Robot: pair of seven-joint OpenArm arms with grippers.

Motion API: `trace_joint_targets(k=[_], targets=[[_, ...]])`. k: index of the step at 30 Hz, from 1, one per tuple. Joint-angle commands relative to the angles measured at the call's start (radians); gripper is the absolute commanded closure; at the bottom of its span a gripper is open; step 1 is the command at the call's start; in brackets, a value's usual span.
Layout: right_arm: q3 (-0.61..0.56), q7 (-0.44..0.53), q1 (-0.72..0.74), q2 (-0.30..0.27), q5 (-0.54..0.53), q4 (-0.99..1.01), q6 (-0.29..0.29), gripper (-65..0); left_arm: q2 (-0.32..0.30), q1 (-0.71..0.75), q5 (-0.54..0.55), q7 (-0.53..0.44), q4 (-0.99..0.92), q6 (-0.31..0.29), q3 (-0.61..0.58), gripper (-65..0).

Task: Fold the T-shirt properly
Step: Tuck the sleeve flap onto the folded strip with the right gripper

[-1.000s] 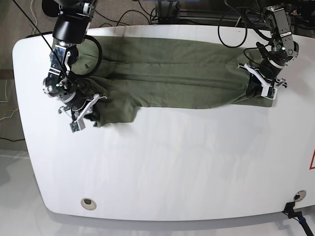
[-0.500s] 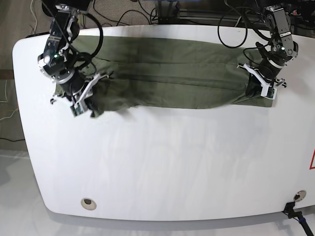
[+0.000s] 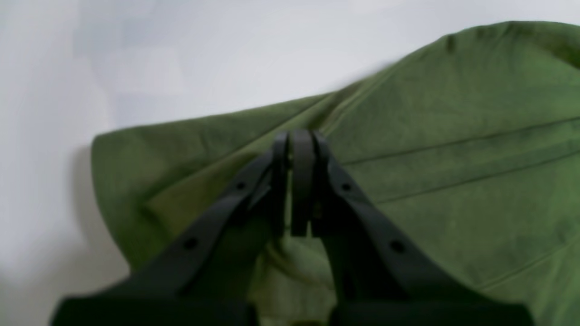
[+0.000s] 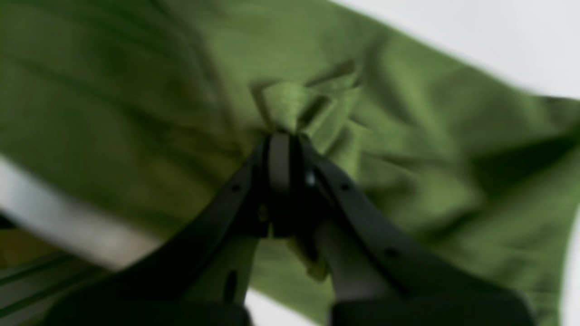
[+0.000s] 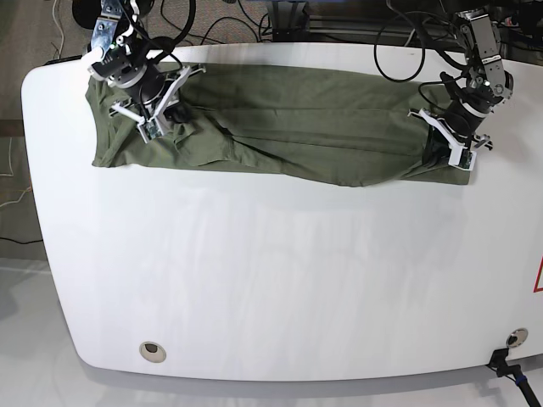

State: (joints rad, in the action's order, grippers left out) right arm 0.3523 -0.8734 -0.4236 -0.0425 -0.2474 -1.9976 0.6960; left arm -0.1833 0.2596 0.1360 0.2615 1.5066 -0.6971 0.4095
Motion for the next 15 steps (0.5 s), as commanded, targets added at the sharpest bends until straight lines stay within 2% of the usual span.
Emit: trace_joint_targets(k=[1, 5, 12, 15], targets=[[0.000, -0.022, -0.019, -0.041, -0.080, -0.022, 0.002, 0.0, -0.012, -0.019, 0.015, -0.020, -0.007, -0.001, 0.002, 0.0], [0.001, -0.077, -0.027, -0.078, -0.181, -0.021, 0.002, 0.0, -0.012, -0.033, 0.015, -0.020, -0.027, -0.001, 0.002, 0.0], [0.001, -0.076, -0.017, -0.084, -0.180, 0.010, 0.002, 0.0, -0.014, -0.033, 0.015, -0.020, -0.022, -0.001, 0.002, 0.0], [-0.002, -0.076, -0.022, -0.095, -0.117, 0.013, 0.002, 0.0, -0.015, -0.035, 0.015, -0.020, -0.022, -0.001, 0.002, 0.0]])
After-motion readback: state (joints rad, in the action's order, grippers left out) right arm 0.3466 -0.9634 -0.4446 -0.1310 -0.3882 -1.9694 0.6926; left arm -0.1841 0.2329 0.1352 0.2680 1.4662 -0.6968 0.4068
